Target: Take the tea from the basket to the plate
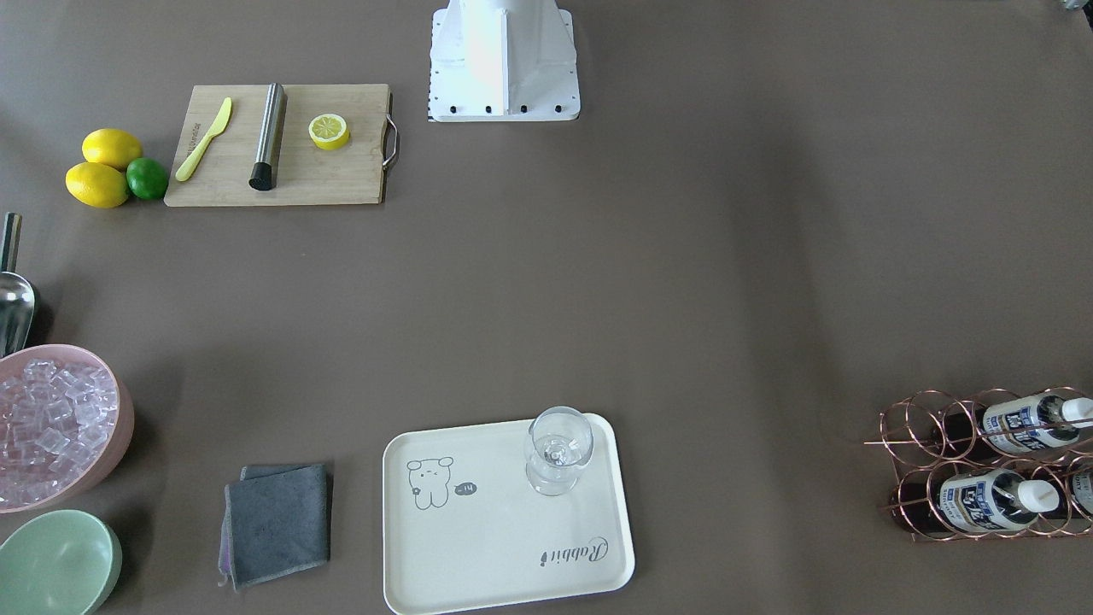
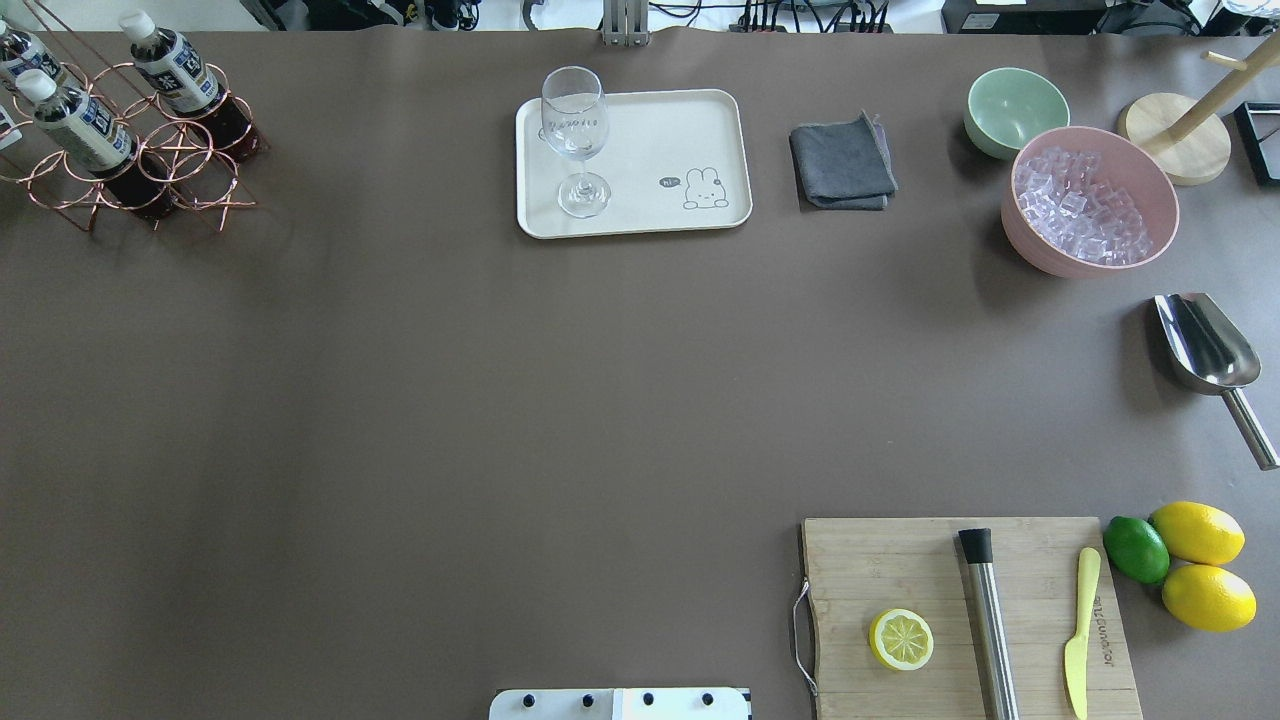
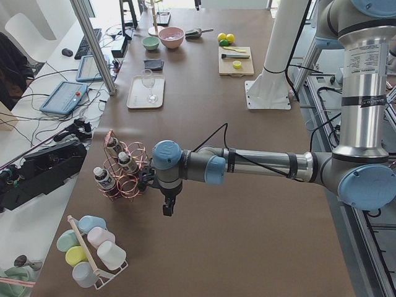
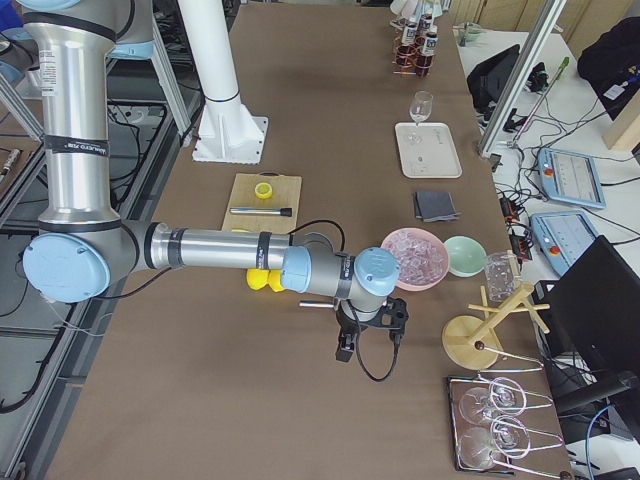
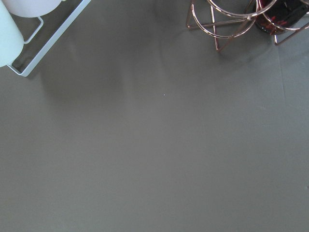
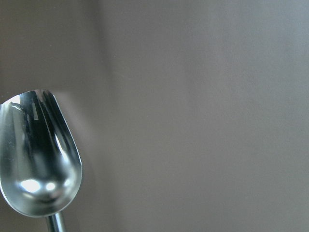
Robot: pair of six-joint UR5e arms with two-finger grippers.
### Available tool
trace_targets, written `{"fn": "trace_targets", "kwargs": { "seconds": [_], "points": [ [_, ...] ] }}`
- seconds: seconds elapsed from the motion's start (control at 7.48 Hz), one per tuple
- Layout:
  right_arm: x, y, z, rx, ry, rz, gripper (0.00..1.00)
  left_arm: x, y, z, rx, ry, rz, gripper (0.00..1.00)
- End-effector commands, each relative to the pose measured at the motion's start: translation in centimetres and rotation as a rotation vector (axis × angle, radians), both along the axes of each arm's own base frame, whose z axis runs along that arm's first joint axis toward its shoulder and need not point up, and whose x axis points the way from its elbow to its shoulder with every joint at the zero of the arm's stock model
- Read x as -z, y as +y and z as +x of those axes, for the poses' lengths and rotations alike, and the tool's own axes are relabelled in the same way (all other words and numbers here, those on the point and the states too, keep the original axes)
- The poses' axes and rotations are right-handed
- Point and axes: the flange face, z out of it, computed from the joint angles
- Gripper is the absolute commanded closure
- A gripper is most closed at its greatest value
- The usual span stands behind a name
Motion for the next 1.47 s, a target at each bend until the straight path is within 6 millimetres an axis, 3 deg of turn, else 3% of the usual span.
{"fn": "trace_targets", "kwargs": {
  "seconds": [0.0, 0.53, 0.94, 1.07, 1.2, 1.34],
  "points": [
    [0.1, -0.1, 0.0, 0.000, 0.000, 0.001, 0.00, -0.3, 0.6, -0.3, 0.002, 0.003, -0.003, 0.02],
    [0.0, 0.0, 0.0, 0.000, 0.000, -0.002, 0.00, -0.2, 0.8, -0.4, 0.004, 0.001, -0.006, 0.02],
    [0.7, -0.2, 0.1, -0.001, -0.005, 0.017, 0.00, -0.7, 1.0, -1.1, 0.027, 0.004, -0.120, 0.02],
    [1.5, -0.4, 0.2, -0.004, -0.006, 0.032, 0.00, 1.3, -1.2, -1.4, 0.074, 0.032, -0.223, 0.02],
    [2.6, -0.4, 0.3, -0.007, 0.002, 0.054, 0.00, 4.7, -2.0, -1.8, 0.122, 0.031, -0.276, 0.02],
    [2.0, -0.1, 0.4, -0.003, 0.027, 0.046, 0.00, 5.9, -1.4, -1.8, 0.173, 0.037, -0.360, 0.02]
  ]
}}
